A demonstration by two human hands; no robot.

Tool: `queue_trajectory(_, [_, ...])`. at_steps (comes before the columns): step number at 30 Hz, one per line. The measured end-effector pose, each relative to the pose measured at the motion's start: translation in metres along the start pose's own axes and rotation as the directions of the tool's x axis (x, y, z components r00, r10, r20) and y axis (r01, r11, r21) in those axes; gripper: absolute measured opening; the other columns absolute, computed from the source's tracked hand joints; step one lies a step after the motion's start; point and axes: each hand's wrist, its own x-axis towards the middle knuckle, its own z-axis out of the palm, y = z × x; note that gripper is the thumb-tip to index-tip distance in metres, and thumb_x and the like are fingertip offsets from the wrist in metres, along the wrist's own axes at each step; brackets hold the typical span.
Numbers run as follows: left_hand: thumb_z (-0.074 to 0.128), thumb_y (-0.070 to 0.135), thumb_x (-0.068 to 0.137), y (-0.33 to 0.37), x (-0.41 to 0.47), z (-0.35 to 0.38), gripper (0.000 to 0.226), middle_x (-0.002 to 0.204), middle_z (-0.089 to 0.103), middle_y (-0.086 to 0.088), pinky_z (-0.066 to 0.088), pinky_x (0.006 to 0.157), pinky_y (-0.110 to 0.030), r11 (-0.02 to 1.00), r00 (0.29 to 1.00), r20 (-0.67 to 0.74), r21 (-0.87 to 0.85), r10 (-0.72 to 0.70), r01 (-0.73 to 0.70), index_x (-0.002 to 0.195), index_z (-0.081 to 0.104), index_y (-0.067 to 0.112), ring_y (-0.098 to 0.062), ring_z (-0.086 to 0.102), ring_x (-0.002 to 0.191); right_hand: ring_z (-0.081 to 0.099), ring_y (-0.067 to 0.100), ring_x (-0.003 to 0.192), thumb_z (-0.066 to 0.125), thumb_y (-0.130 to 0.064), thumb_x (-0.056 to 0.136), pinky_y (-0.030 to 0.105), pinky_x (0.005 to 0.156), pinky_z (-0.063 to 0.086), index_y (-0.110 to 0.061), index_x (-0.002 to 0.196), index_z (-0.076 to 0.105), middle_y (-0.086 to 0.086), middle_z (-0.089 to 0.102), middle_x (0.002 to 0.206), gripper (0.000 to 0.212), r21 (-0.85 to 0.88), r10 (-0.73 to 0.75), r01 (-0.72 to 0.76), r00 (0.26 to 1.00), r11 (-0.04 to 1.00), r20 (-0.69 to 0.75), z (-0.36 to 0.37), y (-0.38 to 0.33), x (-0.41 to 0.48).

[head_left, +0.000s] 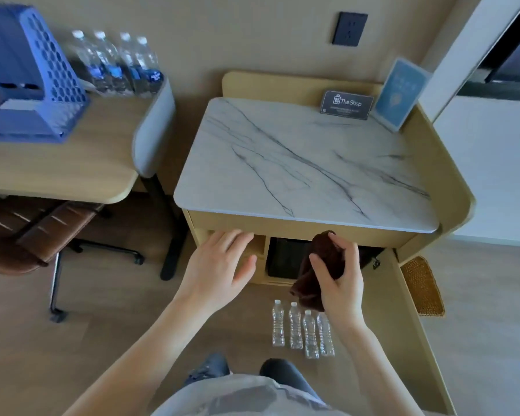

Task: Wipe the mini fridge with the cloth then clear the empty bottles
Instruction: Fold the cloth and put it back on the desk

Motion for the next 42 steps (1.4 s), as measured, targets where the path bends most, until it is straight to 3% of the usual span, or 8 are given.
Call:
queue_trajectory(3, [0.056,0.033,0.094,0.005,-0.022,0.007,0.036,0.113,0.068,-0.001,0.055,0.081,-0.031,0.998,0.997,0.061,0.027,-0.053,0.051,0.118,0.068,0.010,-0.021,0.066,0.101,0.070,0.000,0.072,0.067,-0.012,0.095,0.020,0.041,0.051,-0.055,0.113,0.052,-0.029,0.062,0.097,0.048,-0.007,0.018,-0.018,0.999,1.000,0.046,0.000,0.006,-0.012])
queue_trajectory(11, [0.044,0.040,0.093,0.022,-0.078,0.004,0.044,0.108,0.070,0.001,0.055,0.075,-0.033,0.930,0.931,-0.044,0.055,-0.361,0.363,0.115,0.070,0.011,-0.020,0.067,0.094,0.069,0.008,0.078,0.072,-0.019,0.092,0.030,0.041,0.056,-0.051,0.116,0.056,-0.009,0.063,0.108,0.042,-0.036,0.090,-0.084,0.965,0.996,0.245,-0.015,0.017,-0.017])
queue_trajectory(17, [0.068,0.028,0.090,0.023,-0.126,-0.015,0.031,0.111,0.070,0.005,0.053,0.082,-0.031,0.788,0.787,-0.105,0.043,-0.608,0.614,0.118,0.069,0.014,-0.017,0.066,0.100,0.069,0.009,0.083,0.072,-0.022,0.092,0.023,0.044,0.056,-0.059,0.113,0.053,-0.017,0.059,0.109,0.047,-0.070,0.041,-0.012,0.901,0.997,0.431,0.017,0.014,-0.011])
queue_trajectory(23, [0.053,0.038,0.091,-0.031,-0.174,-0.047,0.038,0.108,0.069,0.007,0.054,0.081,-0.033,0.652,0.646,-0.192,0.042,-0.738,0.757,0.116,0.070,0.014,-0.018,0.065,0.100,0.059,-0.017,0.090,0.074,-0.017,0.090,0.006,0.044,0.046,-0.061,0.110,0.052,-0.041,0.053,0.101,0.054,-0.055,-0.027,0.074,0.805,0.996,0.593,0.097,0.000,-0.017])
queue_trajectory(27, [0.039,0.046,0.092,-0.086,-0.196,-0.060,0.047,0.106,0.067,0.011,0.052,0.078,-0.031,0.598,0.588,-0.224,0.028,-0.777,0.801,0.116,0.068,0.018,-0.015,0.063,0.097,0.062,-0.017,0.080,0.075,-0.016,0.089,0.007,0.042,0.045,-0.061,0.110,0.052,-0.029,0.055,0.106,0.054,-0.056,-0.014,0.062,0.782,0.997,0.623,0.169,-0.003,-0.024])
queue_trajectory(32, [0.039,0.046,0.092,-0.181,-0.212,-0.097,0.048,0.105,0.067,0.009,0.052,0.079,-0.035,0.608,0.607,-0.212,0.065,-0.766,0.791,0.116,0.069,0.017,-0.018,0.063,0.097,0.056,-0.015,0.098,0.075,-0.016,0.089,-0.001,0.066,0.045,-0.051,0.116,0.050,-0.021,0.058,0.112,0.051,-0.071,-0.082,0.161,0.776,0.984,0.626,0.276,-0.018,-0.029])
queue_trajectory(37, [0.041,0.043,0.092,-0.258,-0.198,-0.143,0.044,0.102,0.067,0.008,0.054,0.079,-0.036,0.669,0.676,-0.182,0.105,-0.715,0.736,0.114,0.068,0.016,-0.019,0.062,0.092,0.058,-0.011,0.101,0.074,-0.019,0.090,0.002,0.070,0.047,-0.055,0.115,0.049,-0.039,0.056,0.103,0.050,-0.040,-0.134,0.199,0.781,0.979,0.609,0.361,-0.046,-0.022])
queue_trajectory(42, [0.052,0.036,0.093,-0.325,-0.156,-0.149,0.036,0.103,0.068,0.004,0.054,0.079,-0.036,0.731,0.742,-0.090,0.129,-0.664,0.670,0.116,0.069,0.014,-0.021,0.064,0.093,0.061,-0.008,0.098,0.073,-0.017,0.090,0.003,0.067,0.049,-0.048,0.119,0.052,-0.034,0.059,0.103,0.048,-0.014,-0.127,0.161,0.826,0.987,0.550,0.419,-0.057,0.006])
